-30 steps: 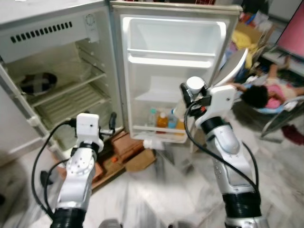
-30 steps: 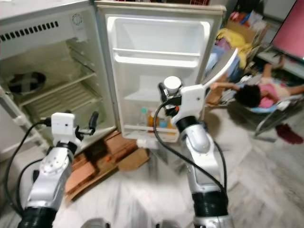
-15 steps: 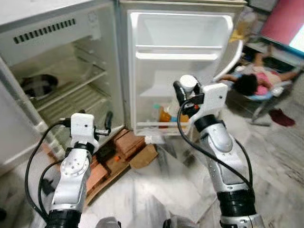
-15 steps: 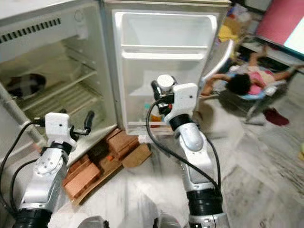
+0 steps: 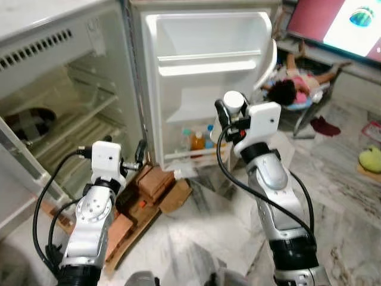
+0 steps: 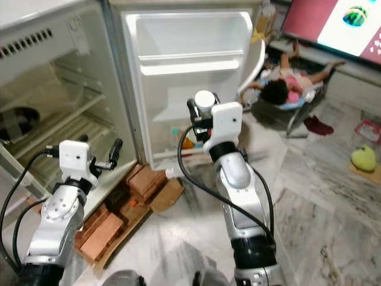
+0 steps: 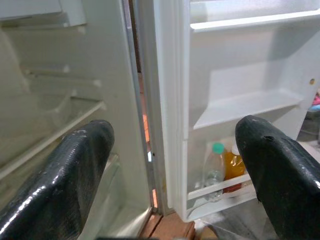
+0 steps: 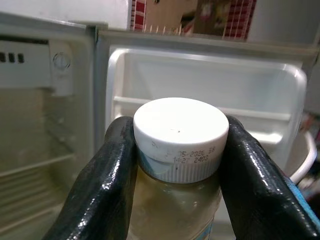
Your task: Restocking fridge
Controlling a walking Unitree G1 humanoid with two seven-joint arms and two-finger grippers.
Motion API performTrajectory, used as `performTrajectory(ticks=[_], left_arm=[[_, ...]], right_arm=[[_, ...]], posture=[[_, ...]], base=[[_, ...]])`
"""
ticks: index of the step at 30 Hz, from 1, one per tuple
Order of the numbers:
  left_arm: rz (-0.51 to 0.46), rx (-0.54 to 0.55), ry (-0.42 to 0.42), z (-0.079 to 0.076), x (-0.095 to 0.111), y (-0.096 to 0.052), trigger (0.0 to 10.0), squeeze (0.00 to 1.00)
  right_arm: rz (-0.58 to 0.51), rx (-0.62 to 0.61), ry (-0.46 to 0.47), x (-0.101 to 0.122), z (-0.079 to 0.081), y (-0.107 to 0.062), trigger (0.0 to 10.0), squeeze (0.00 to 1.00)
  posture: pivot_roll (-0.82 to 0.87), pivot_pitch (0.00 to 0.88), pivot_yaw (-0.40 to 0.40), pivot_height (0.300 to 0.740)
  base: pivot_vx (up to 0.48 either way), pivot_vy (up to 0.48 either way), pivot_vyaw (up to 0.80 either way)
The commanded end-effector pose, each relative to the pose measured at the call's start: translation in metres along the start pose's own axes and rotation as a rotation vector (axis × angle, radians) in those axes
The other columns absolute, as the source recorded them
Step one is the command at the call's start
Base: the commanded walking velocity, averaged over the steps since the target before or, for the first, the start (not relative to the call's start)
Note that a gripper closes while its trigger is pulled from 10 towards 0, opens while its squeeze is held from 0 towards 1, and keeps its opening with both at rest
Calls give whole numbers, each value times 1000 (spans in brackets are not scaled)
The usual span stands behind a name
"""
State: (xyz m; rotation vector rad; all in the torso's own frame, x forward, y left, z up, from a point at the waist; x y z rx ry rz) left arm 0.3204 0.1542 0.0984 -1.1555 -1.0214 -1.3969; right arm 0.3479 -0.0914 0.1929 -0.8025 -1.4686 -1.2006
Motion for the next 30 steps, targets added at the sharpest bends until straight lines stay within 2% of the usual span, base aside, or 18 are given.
performTrajectory(ticks=[1,4,6,11,17,30], left_arm=[[-30,-27,-12,-10,8,4,10000,0],[-31,-23,-20,-11,8,5,10000,0],[-38,-33,-43,-15,10,5,10000,0],[-46,-60,-28,-19,11,1,10000,0],[-59,-70,-41,-18,10,-4,10000,0],[-80,-101,-52,-22,16,-3,10000,0]], right_arm=[[-63,-71,-62,17,-20,4,10000,0],[-81,-95,-86,24,-28,9,10000,0],[-105,-145,-143,32,-40,13,10000,0],[-94,-194,-169,29,-49,10,10000,0],[-81,-198,-153,19,-42,2,10000,0],[-128,-190,-192,31,-40,7,10000,0]], posture=[[19,49,-44,740],[18,45,-48,740],[18,44,-53,740],[24,42,-53,740],[23,35,-42,740],[25,40,-36,740]], base=[[412,0,0],[379,0,0],[0,0,0],[0,0,0],[169,0,0],[460,0,0]])
Point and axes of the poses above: a point about 5 cm out from each wrist's last joint towards the gripper, its own y axis pointing out of the wrist towards the gripper, its own x axis along the axis of the wrist's last joint, z = x × y, the point moved 5 cm from there along y, pointing out of the wrist towards the gripper, and after that the axes turned 6 degrees about y, right-handed, at the moved point
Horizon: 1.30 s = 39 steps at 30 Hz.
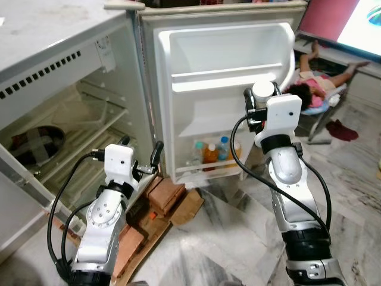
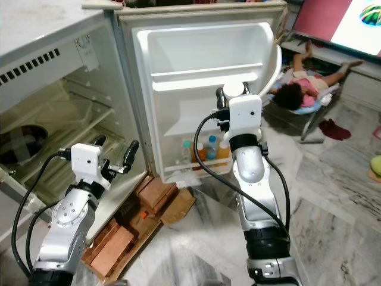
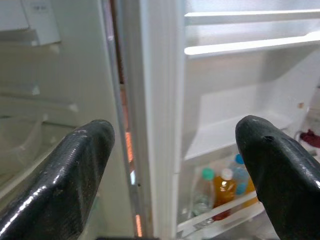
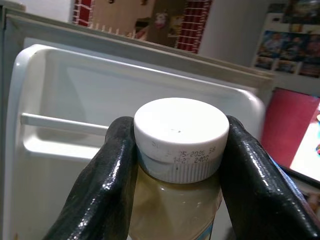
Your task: Restocking fridge
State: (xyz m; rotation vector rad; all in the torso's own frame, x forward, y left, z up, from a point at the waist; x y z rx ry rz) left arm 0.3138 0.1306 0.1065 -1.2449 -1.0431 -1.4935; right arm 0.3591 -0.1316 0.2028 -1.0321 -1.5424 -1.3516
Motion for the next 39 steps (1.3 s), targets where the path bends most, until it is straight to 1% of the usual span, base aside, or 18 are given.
performTrajectory(ticks=[1,8,9,12,16,17,22,23,25,26,27,29,31,34,35,37,38,39], left_arm=[[-14,-1,-2,1,4,1,10000,0],[-7,-5,-3,-1,3,-1,10000,0],[-7,-10,-17,-3,2,-2,10000,0],[-8,-17,-42,-5,3,-3,10000,0],[-6,-13,-35,-4,2,-3,10000,0],[-6,-12,-35,-4,2,-3,10000,0],[-8,-13,-35,-5,3,-3,10000,0],[-9,-14,-37,-5,4,-3,10000,0],[-10,-13,-33,-5,5,-3,10000,0],[-10,-13,-33,-5,5,-3,10000,0],[-9,-12,-28,-4,5,-4,10000,0],[-5,-9,-20,-3,4,-7,10000,0],[-4,-8,-17,-2,5,-8,10000,0],[-1,-4,-10,0,5,-11,10000,0],[1,-2,-7,1,6,-13,10000,0],[5,2,-3,2,6,-15,10000,0],[5,2,-3,2,6,-15,10000,0],[6,5,1,4,7,-17,10000,0]], right_arm=[[-87,-1,-8,21,0,7,10000,0],[-132,21,-39,31,6,12,10000,0],[-143,26,-47,34,7,13,10000,0],[-159,34,-49,38,10,14,10000,0],[-183,44,-48,45,13,15,10000,0],[-204,58,-60,50,16,15,10000,0],[-246,75,-78,62,21,19,10000,0],[-271,81,-94,69,22,23,10000,0],[-286,84,-106,74,20,32,10000,0],[-286,84,-106,74,20,32,10000,0],[-282,74,-102,74,16,40,10000,0],[-266,56,-90,71,8,54,10000,0],[-262,53,-91,71,6,58,10000,0],[-244,48,-103,69,0,72,10000,0],[-235,41,-108,68,-4,79,10000,0],[-220,22,-115,66,-11,88,10000,0],[-220,22,-115,66,-11,88,10000,0],[-208,5,-116,64,-17,94,10000,0]], posture=[[27,40,-37,740],[28,42,-38,740],[28,42,-38,740],[28,43,-38,740],[28,43,-39,740],[28,44,-40,740],[31,47,-41,740],[33,49,-41,740],[41,57,-41,740],[41,57,-41,740],[49,64,-42,740],[49,64,-42,740],[58,71,-42,740],[79,84,-44,740],[87,90,-46,740],[103,99,-49,740],[103,99,-49,740],[116,107,-51,740]], base=[[469,0,0],[462,0,0],[307,0,0],[0,0,0],[0,0,0],[0,0,0],[0,0,0],[0,0,0],[0,0,0],[0,0,0],[0,0,0],[0,0,0],[0,0,0],[0,0,0],[0,0,0],[0,0,0],[0,0,0],[0,0,0]])
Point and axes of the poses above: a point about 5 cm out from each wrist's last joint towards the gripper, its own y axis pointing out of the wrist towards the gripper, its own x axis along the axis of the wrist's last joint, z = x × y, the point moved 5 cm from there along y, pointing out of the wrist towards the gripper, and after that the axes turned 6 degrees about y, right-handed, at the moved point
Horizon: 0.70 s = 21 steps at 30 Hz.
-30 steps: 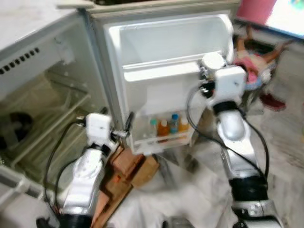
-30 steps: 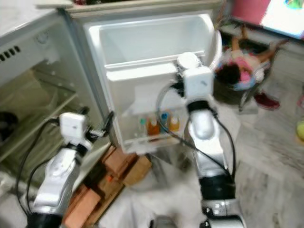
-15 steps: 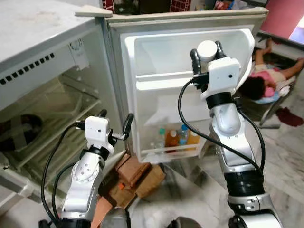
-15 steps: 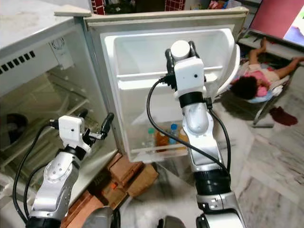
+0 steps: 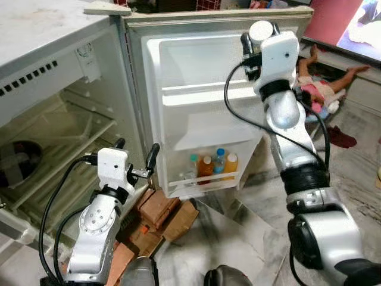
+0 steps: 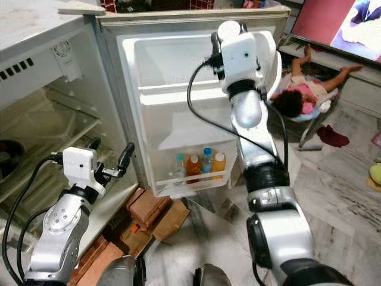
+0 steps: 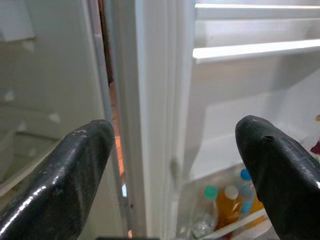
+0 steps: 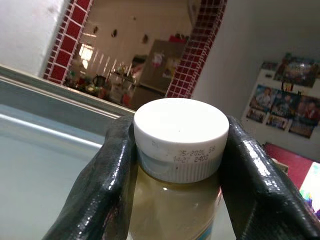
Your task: Restocking fridge
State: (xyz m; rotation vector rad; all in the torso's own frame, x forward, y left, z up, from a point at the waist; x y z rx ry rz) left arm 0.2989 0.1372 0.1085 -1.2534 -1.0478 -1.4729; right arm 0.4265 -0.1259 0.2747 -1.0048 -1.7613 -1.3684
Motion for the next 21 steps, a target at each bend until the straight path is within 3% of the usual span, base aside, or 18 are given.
performTrajectory(ticks=[1,6,12,21], left_arm=[[-5,-2,14,1,5,-2,10000,0],[5,11,27,5,5,-9,10000,0],[15,22,39,9,7,-16,10000,0],[28,21,52,11,8,-21,10000,0]], right_arm=[[-52,-50,2,13,-17,10,10000,0],[-6,-83,22,0,-27,17,10000,0],[10,-94,24,-6,-29,20,10000,0],[168,-165,29,-42,-36,9,10000,0]], posture=[[116,107,-51,740],[152,126,-58,740],[174,141,-58,740],[190,155,-51,740]], base=[[0,0,0],[0,0,0],[0,0,0],[0,0,0]])
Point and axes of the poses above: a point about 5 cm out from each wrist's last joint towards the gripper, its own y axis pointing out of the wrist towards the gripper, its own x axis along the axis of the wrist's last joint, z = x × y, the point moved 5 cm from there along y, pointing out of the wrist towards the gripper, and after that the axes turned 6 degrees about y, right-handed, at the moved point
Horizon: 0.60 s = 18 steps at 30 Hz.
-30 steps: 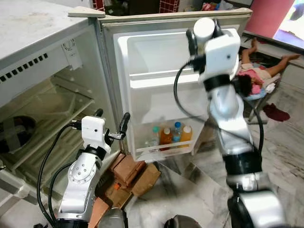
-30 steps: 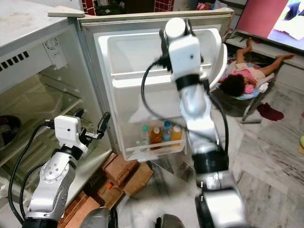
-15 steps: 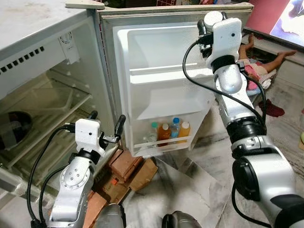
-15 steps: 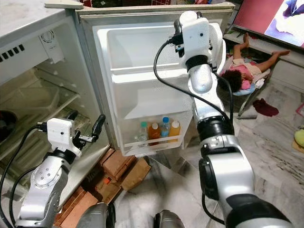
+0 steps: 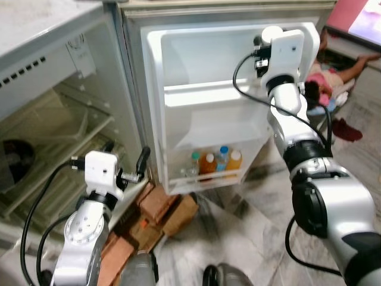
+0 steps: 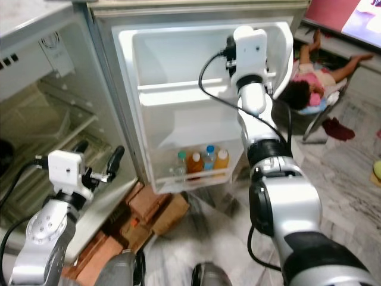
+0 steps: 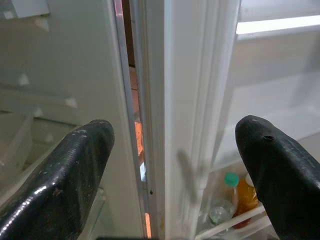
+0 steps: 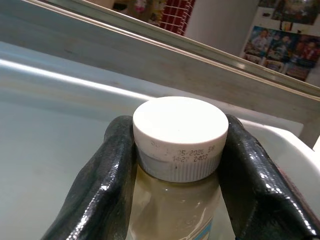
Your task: Restocking fridge
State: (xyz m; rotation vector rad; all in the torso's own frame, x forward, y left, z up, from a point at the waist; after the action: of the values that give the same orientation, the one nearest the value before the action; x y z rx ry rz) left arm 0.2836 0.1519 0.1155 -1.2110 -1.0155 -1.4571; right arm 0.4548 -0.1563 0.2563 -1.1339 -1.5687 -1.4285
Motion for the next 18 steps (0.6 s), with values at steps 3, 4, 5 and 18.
performTrajectory(ticks=[3,4,5,18], left_arm=[[7,-2,14,0,2,-3,10000,0],[8,-3,14,0,2,-3,10000,0],[9,-3,15,0,2,-3,10000,0],[12,-18,25,-3,2,7,10000,0]], right_arm=[[59,-69,-14,-12,-13,-2,10000,0],[63,-84,-9,-13,-15,-2,10000,0],[74,-96,-21,-15,-17,-2,10000,0],[80,-230,-14,-11,-49,-1,10000,1000]], posture=[[190,155,-49,740],[190,155,-49,740],[188,154,-48,740],[174,120,-40,740]], base=[[0,0,0],[0,0,0],[0,0,0],[0,0,0]])
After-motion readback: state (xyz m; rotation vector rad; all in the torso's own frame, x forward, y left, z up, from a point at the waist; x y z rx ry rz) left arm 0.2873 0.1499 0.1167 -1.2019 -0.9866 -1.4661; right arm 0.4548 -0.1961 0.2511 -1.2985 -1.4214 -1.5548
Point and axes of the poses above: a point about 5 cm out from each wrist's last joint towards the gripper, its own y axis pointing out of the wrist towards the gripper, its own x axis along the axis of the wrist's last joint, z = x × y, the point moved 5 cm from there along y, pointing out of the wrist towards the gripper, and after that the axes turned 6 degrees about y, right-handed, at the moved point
